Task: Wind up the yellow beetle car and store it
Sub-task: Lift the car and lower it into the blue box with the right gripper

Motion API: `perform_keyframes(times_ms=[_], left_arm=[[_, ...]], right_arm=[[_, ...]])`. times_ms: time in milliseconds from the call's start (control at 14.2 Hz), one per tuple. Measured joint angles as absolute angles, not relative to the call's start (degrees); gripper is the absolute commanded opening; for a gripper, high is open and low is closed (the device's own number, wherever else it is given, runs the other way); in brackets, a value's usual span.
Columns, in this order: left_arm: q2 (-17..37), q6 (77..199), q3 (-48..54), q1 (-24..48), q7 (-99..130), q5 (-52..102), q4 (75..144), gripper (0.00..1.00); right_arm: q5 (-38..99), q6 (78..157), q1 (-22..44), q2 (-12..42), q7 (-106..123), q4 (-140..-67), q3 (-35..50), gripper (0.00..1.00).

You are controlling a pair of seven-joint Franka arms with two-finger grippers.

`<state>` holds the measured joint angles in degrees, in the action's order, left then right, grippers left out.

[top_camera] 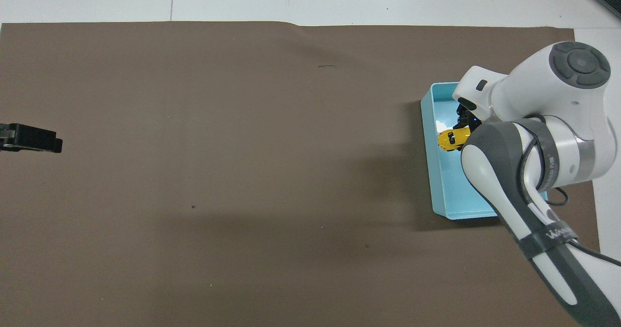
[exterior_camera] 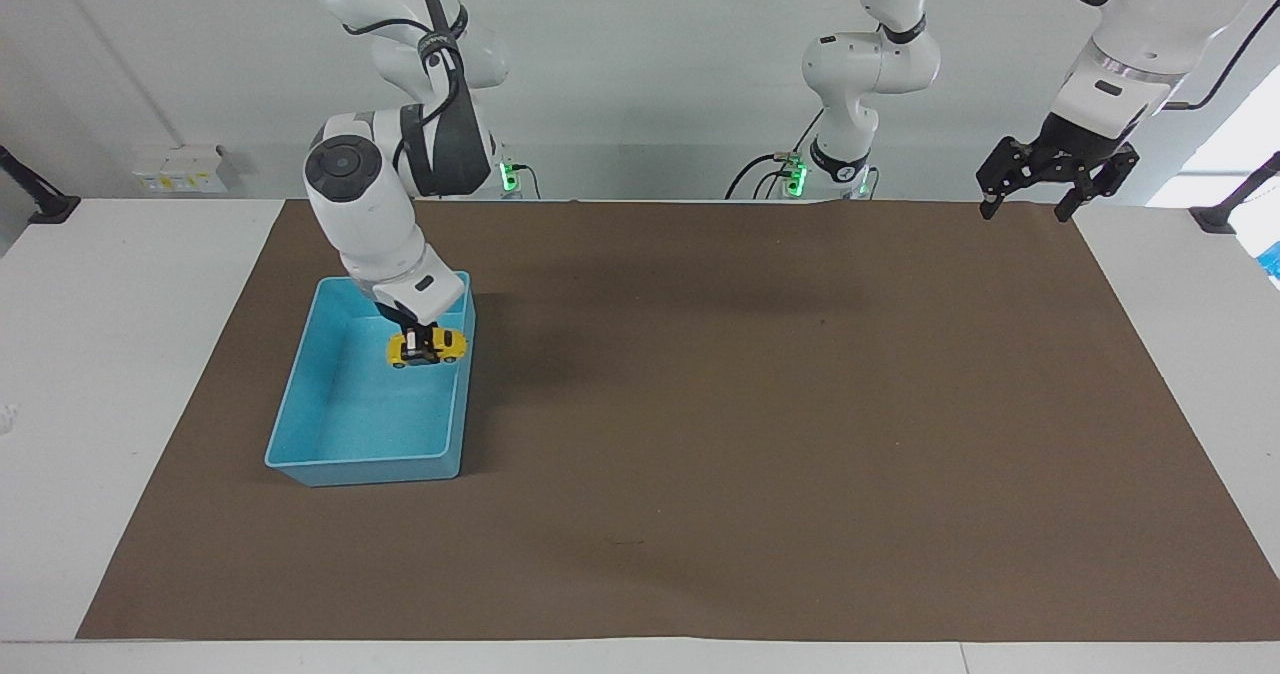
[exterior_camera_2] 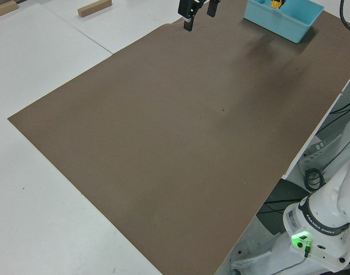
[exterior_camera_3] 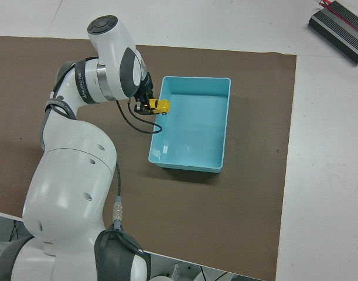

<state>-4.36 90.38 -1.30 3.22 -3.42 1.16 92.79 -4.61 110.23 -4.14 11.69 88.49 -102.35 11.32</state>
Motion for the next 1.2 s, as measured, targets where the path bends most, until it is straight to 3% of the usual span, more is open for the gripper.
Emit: perform_keyframes(times_ms=[915, 1197], left_arm=[[-4.36, 90.38, -1.31, 3.22, -3.42, 1.16, 92.79, 1.00], [-4.36, 90.38, -1.31, 3.22, -3.42, 1.16, 92.79, 1.00]], right_arm=[[-4.61, 111.77, -8.96, 9.62, 91.54, -107.75, 11.23, 0.00], [-4.61, 116.84, -10.25, 8.89, 92.41, -111.96, 11.21, 0.00]])
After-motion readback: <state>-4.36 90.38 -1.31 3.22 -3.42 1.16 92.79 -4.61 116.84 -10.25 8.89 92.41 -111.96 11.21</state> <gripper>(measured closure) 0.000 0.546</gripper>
